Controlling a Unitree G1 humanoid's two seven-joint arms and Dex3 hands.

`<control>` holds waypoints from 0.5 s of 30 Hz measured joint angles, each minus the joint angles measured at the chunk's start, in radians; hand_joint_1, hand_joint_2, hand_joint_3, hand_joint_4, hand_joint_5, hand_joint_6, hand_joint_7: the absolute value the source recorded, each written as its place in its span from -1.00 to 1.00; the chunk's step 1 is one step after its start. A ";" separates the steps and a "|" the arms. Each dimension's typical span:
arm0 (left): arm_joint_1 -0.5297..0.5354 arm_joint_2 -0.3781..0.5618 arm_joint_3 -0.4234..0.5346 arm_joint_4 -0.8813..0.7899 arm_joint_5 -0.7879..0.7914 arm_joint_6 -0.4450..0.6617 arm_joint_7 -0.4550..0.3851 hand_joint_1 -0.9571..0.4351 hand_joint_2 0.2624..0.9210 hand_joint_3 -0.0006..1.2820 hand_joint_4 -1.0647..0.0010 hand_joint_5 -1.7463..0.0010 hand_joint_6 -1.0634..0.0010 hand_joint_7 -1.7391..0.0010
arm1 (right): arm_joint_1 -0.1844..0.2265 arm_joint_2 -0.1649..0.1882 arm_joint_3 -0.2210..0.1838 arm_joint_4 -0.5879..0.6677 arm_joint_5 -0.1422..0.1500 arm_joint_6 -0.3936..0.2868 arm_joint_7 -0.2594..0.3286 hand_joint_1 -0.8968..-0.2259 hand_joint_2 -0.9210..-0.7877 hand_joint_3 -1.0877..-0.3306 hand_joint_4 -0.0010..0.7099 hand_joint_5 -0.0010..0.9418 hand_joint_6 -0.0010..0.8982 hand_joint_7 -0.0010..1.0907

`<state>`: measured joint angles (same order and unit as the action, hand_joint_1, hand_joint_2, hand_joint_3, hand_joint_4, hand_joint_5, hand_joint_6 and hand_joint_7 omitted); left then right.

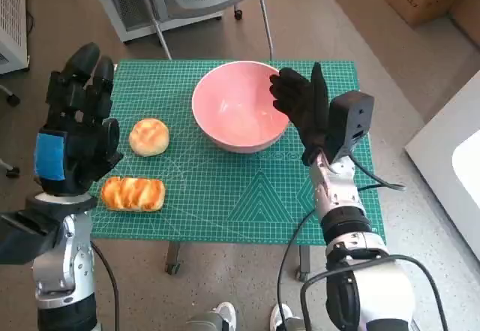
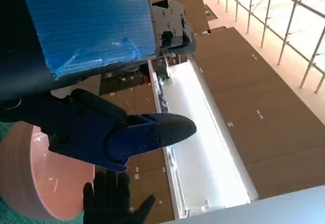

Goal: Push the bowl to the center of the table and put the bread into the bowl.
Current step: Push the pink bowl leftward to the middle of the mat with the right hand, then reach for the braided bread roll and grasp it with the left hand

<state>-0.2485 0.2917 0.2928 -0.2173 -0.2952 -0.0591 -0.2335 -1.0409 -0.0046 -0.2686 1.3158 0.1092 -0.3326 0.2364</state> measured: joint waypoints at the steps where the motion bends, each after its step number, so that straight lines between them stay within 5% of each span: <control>1: 0.000 0.000 0.000 0.000 0.002 -0.001 0.000 -0.55 1.00 -0.17 0.78 0.98 1.00 0.41 | 0.000 -0.002 0.001 -0.002 0.000 -0.007 0.003 -0.03 -1.00 -0.31 -0.41 -0.99 -0.23 -0.90; 11: -0.001 -0.009 -0.002 0.003 0.005 -0.002 0.008 -0.57 1.00 -0.17 0.78 0.99 1.00 0.38 | -0.015 -0.056 -0.004 -0.050 0.008 -0.150 0.053 -0.23 -1.00 -0.22 -0.43 -0.98 -0.30 -0.92; 15: -0.001 -0.013 -0.005 0.001 0.003 0.001 0.008 -0.57 1.00 -0.18 0.78 0.99 1.00 0.38 | -0.019 -0.080 -0.031 -0.066 0.041 -0.208 0.106 -0.23 -1.00 -0.14 -0.41 -0.98 -0.28 -0.92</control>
<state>-0.2492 0.2786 0.2878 -0.2158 -0.2926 -0.0584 -0.2256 -1.0601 -0.0849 -0.2991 1.2500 0.1500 -0.5408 0.3429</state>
